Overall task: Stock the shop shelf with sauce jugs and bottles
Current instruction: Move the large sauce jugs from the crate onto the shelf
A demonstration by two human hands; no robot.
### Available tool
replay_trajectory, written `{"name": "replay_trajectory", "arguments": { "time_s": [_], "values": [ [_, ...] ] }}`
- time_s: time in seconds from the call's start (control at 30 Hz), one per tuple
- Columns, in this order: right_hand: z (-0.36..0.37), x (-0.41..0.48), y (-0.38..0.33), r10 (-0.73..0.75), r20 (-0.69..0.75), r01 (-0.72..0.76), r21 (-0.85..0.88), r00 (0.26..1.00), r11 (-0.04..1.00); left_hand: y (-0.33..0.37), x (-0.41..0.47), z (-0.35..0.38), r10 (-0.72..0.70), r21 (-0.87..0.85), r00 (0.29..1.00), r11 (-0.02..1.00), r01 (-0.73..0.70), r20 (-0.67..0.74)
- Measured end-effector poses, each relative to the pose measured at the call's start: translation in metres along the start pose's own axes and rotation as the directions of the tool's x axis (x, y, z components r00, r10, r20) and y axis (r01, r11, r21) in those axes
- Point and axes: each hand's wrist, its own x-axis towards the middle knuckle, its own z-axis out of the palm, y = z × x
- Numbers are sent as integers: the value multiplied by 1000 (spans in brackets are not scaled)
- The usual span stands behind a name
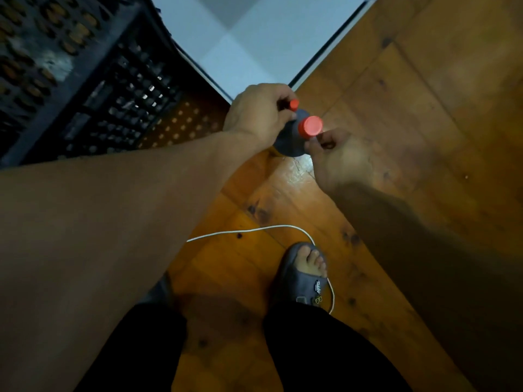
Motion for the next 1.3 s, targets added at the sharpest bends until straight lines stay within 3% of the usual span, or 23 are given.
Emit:
{"name": "replay_trajectory", "arguments": {
  "time_s": [0.27,0.43,0.6,0.9,1.07,1.3],
  "values": [
    [-36,-63,-30,-150,112,156,-42,982,987,0,-80,-48,-27,-115,998,993,20,-57],
    [-79,-130,-70,-248,172,255,-22,953,967,29,-148,-113,19,-92,994,995,-29,-107],
    [-137,-204,-124,-329,143,330,16,933,944,79,-211,-203,78,-63,986,994,-88,-147],
    [-280,-334,-260,-530,14,529,28,848,848,193,-309,-391,208,-37,942,974,-225,-263],
    [-355,-386,-332,-656,-73,657,-14,751,754,254,-344,-489,273,-40,898,952,-305,-345],
    [-463,-449,-408,-707,-327,745,-13,627,667,363,-379,-608,467,47,794,871,-489,-390]
  ]
}}
